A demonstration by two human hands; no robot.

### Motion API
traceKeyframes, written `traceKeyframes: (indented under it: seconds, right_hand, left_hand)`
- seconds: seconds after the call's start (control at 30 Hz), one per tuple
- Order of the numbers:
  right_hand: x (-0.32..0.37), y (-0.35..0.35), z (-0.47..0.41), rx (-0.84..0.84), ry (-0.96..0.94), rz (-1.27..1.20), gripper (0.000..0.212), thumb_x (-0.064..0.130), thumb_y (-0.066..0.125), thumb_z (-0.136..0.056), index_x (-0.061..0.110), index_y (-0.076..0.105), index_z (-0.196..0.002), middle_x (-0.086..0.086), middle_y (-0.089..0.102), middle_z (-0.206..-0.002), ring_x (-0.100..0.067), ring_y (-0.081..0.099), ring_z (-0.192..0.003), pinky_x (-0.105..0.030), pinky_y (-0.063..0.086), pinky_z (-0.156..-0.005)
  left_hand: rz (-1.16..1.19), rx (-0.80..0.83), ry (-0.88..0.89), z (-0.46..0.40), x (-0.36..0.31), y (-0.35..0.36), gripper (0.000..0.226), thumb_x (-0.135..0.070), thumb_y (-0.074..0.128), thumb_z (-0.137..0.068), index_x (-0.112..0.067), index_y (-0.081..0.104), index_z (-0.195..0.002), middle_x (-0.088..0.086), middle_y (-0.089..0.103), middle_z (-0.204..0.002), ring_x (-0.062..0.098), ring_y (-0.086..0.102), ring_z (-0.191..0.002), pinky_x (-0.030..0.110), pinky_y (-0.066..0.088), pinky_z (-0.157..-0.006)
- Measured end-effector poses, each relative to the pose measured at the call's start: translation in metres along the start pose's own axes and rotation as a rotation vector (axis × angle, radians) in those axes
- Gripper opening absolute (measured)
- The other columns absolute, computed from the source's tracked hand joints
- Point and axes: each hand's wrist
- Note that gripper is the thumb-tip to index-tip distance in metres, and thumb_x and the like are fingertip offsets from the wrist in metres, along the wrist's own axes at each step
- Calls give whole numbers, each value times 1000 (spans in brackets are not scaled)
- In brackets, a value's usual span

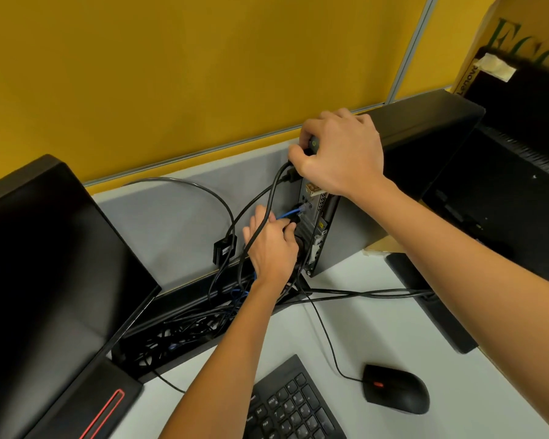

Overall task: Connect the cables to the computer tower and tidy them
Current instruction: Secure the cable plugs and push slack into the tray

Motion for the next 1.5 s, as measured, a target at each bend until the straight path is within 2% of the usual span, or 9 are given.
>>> traceKeyframes:
  seconds: [0.1,0.33,0.7,0.8,0.9,1.0,1.1,1.3,1.5]
  right_hand:
    - [0,0,1,3,-9,9,30,47,42,-79,24,63,-78,5,61,-87,-21,51,-95,-34,28,-79]
    - [-1,2,0,-10,-13,24,30,46,42,-79,24,64,-79,6,59,-86,-20,51,-94,-32,26,-78]
    - [-1,2,0,-20,-33,35,28,45,46,-81,25,65,-81,6,60,-88,-21,51,-95,-31,24,-79]
    - [0,1,0,-21,-32,44,28,45,47,-80,24,65,-81,6,57,-85,-23,51,-96,-32,25,-79]
    - [1,1,0,-12,-25,56,28,46,47,-80,25,65,-81,8,53,-83,-23,51,-96,-32,25,-78]
    - [2,0,0,-7,-22,54,28,48,46,-79,26,63,-79,9,52,-83,-23,52,-95,-32,26,-78]
    - [1,0,0,-6,-20,55,28,48,46,-79,26,63,-80,9,51,-83,-23,51,-96,-32,26,-78]
    - [1,2,-1,-15,-26,59,29,49,46,-78,26,64,-80,10,51,-82,-22,51,-94,-32,26,-77]
    - [0,4,-2,-29,-28,61,31,50,46,-77,26,64,-80,9,56,-84,-20,51,-94,-31,27,-77]
  left_hand:
    - [-4,-22,16,3,1,-1,22,-26,58,-92,-11,72,-101,9,54,-108,23,46,-107,34,34,-88]
    - [-160,-100,182,13,-1,4,20,-21,51,-94,-4,63,-92,13,55,-96,27,57,-80,39,46,-68]
    - [-292,87,386,-6,16,-20,40,-33,37,-101,-6,65,-94,12,53,-100,23,55,-72,35,43,-62]
    - [-147,186,318,-8,20,-19,31,-31,46,-99,-9,68,-104,9,49,-111,23,55,-89,33,42,-66]
    - [48,121,66,-8,20,-6,26,-35,54,-94,-14,66,-102,-10,39,-95,11,47,-78,23,33,-55]
    - [186,48,-91,-7,8,5,29,-37,60,-91,-10,66,-99,-10,38,-95,14,58,-89,30,49,-63]
    - [158,-20,-107,-4,-4,8,27,-33,61,-91,-9,72,-95,2,44,-105,19,58,-81,36,52,-64]
    - [232,-106,-109,-2,-2,14,25,-34,62,-90,-13,74,-92,0,45,-101,16,53,-71,37,51,-55]
    - [230,-146,-69,-3,-3,17,25,-31,62,-90,-10,74,-89,1,46,-100,17,56,-74,38,53,-60]
Point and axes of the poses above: each hand's wrist, its own z-axis away from the middle knuckle, its own y-axis out of the palm, x = y × z
